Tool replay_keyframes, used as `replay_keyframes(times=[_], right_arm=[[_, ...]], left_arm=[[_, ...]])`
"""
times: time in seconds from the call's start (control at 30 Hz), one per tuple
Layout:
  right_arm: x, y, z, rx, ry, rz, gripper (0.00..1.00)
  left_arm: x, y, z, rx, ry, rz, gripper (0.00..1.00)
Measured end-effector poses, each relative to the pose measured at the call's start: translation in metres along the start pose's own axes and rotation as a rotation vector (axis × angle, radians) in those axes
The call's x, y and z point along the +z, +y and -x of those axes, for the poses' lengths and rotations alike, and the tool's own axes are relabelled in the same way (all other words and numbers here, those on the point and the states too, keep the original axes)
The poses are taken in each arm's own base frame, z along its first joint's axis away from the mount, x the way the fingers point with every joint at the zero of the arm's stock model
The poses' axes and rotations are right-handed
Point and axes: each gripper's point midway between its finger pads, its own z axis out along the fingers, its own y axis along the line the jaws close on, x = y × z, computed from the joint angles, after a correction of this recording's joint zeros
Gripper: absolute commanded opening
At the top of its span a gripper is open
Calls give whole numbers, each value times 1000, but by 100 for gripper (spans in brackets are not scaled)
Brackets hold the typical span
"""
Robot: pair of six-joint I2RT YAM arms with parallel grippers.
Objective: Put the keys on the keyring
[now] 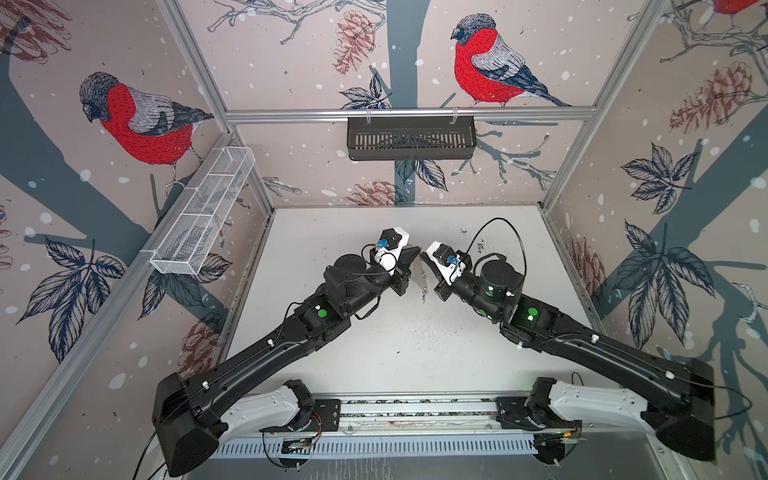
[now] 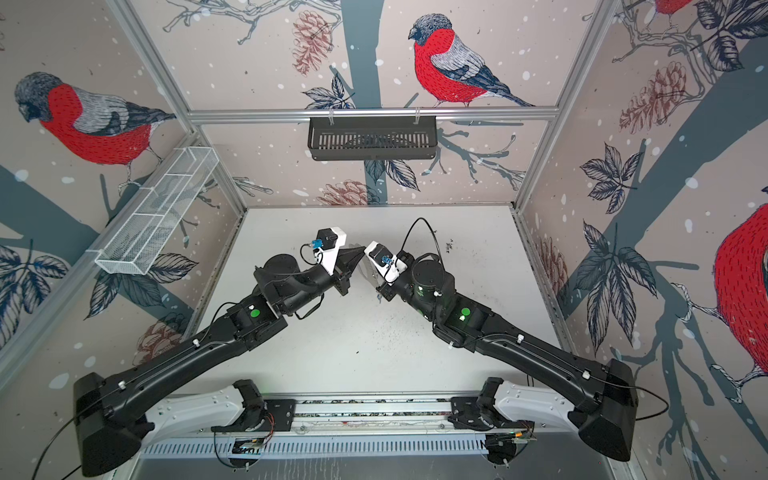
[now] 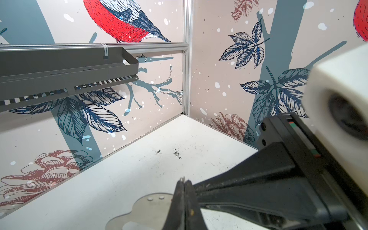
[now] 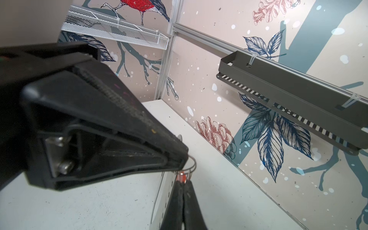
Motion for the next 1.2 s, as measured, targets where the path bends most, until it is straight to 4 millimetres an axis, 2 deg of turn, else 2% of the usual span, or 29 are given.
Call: replay_keyframes(times=[0.33,0.57,1.2], right_arm=[[-1,15,-5,-22,9,93,0],[-4,15,-3,-7,-14,142,0],[-11,21,-6,178,-83,321,0]], left_arm=[[-1,0,-6,0,5,-1,0],[-5,-3,-5,1,-22,-15,0],[-21,-8,-16,2,-175,-46,0]])
